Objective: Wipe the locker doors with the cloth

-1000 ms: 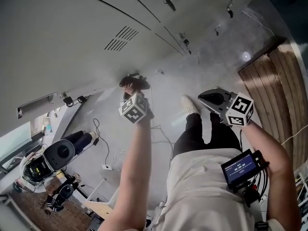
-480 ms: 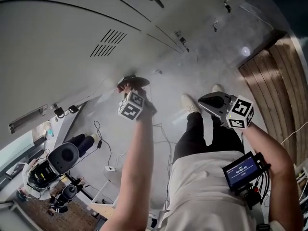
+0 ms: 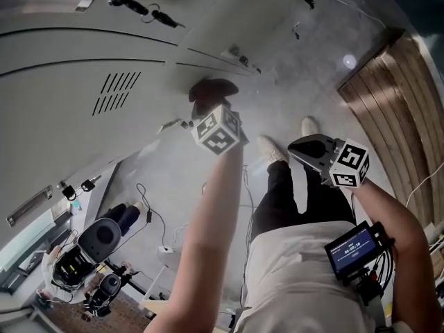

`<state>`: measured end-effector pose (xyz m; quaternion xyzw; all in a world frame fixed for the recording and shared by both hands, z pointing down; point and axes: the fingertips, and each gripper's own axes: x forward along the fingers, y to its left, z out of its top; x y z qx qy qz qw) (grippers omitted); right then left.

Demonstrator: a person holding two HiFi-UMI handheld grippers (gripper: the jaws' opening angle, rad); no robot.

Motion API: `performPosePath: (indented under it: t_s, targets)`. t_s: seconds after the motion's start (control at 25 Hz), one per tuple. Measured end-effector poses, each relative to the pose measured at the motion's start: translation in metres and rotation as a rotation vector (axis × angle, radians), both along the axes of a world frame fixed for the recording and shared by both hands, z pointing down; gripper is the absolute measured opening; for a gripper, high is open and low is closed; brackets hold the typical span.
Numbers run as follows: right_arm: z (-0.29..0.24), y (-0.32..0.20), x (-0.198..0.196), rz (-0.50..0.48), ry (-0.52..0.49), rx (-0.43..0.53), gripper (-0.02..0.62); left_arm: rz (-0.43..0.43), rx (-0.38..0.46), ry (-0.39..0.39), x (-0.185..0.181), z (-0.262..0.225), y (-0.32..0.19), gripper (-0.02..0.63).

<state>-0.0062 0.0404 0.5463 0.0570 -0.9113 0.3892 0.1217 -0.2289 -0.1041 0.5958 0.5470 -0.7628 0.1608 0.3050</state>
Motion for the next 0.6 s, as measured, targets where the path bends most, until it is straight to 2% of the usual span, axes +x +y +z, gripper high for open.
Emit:
performPosePath:
  t_s: [0.12, 0.2, 0.4, 0.6]
  targets:
    - [-0.001, 0.003, 0.003, 0.009, 0.002, -0.015, 0.017, 0.128, 0.032, -0.045, 0.028, -0.015, -0.023, 0.067]
    - [0.002, 0.005, 0.003, 0.008, 0.004, -0.024, 0.017, 0.150, 0.015, -0.034, 0.037, -0.009, -0.033, 0.067]
    - [0.010, 0.015, 0.008, -0.006, 0.014, -0.044, 0.017, 0.011, -0.042, 0.026, 0.019, 0.022, -0.019, 0.067]
    - [0.020, 0.016, 0.015, -0.013, 0.033, -0.060, 0.017, -0.219, -0.112, 0.023, -0.046, 0.045, 0.047, 0.067]
